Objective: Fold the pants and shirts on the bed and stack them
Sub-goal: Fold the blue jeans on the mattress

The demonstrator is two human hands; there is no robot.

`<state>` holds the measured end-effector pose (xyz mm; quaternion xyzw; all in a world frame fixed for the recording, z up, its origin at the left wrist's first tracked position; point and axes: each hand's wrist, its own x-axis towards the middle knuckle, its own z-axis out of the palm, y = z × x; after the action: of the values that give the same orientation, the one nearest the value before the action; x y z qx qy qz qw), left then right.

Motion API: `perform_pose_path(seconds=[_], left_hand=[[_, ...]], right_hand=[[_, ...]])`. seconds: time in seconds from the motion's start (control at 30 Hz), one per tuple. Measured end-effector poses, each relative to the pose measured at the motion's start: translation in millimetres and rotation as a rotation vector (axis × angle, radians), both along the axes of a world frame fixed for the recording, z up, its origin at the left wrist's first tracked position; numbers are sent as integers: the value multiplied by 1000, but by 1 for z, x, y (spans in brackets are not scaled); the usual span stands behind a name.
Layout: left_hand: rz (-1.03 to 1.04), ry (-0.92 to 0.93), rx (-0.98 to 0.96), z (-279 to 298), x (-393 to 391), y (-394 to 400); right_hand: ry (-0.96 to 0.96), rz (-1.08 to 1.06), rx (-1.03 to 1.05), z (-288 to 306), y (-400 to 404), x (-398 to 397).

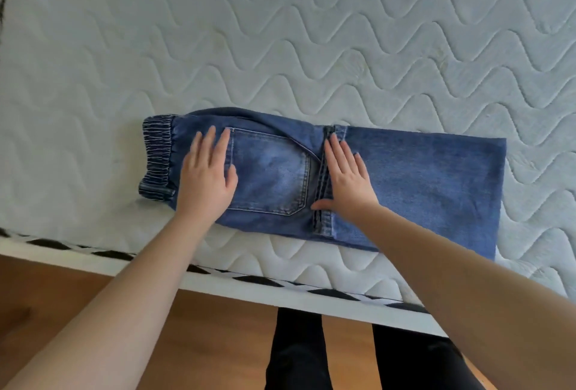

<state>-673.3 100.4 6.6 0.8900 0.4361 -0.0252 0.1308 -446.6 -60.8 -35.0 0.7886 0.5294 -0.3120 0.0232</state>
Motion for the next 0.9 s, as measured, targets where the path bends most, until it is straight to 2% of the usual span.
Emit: perform_pose_path(seconds=[0.1,0.2,0.3,0.37,0.47,0.57,0.67,0.77,0.9], left_hand=[[157,0,27,-10,-22,20],[372,-55,-40,-16,-39,36],[389,-82,-59,-15,-56,48],[477,-100,-118,-14,-63,57],[664,-219,-327,-11,-66,73],[821,-250,-534,-7,-68,86],[992,-355,-872,9,-66,92],[944,-396,-974,39,-58,89],[712,-326,-837,101,-51,58]], right_hand=[[-29,1,-84,5,6,-5],[-85,-14,-184,11,15,-13],[-110,-42,-252,14,23,-19],[-117,-50,-277,14,25,-21],[-120,-58,-286,15,26,-21],[-125,-55,-280,14,25,-21],[-136,-50,-269,13,23,-20],[-138,-48,-250,10,21,-19],[-128,-51,-210,5,18,-16]])
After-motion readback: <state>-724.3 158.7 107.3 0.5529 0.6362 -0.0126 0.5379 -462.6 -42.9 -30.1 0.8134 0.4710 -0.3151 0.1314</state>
